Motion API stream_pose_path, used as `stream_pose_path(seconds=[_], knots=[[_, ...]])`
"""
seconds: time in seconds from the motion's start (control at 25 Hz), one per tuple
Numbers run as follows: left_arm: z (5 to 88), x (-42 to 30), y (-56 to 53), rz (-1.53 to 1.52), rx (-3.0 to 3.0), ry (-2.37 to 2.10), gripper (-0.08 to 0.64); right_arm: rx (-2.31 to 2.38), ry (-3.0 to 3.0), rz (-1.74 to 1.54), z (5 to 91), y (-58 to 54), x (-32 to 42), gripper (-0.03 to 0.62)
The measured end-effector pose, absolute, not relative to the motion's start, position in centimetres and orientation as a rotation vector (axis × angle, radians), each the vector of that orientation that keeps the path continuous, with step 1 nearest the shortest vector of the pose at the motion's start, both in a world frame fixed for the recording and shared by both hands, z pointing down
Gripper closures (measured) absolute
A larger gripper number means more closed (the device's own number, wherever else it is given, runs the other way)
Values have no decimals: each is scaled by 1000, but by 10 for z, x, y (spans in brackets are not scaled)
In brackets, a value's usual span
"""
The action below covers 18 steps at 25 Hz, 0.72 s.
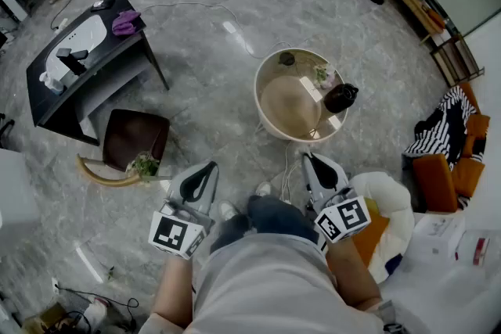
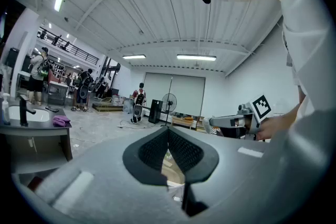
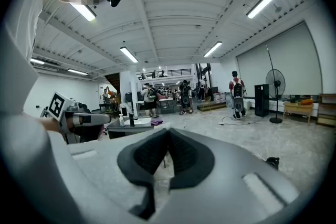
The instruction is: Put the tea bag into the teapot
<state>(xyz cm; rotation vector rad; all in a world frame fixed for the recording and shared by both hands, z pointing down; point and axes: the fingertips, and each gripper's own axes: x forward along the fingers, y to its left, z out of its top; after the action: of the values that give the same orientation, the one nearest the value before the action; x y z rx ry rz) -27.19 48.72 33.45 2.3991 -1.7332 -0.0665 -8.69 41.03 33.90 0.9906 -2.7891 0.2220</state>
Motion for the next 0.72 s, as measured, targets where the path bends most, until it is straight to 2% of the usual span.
stream_pose_path(seconds=[0.32,0.72], knots=[[338,-260,467,-47,2423,-1691,552,994,-2792,203,336,395,-79,589],[334,-200,371,1,2439,-1633,552,992,-2858,302,341,319,-24,589]])
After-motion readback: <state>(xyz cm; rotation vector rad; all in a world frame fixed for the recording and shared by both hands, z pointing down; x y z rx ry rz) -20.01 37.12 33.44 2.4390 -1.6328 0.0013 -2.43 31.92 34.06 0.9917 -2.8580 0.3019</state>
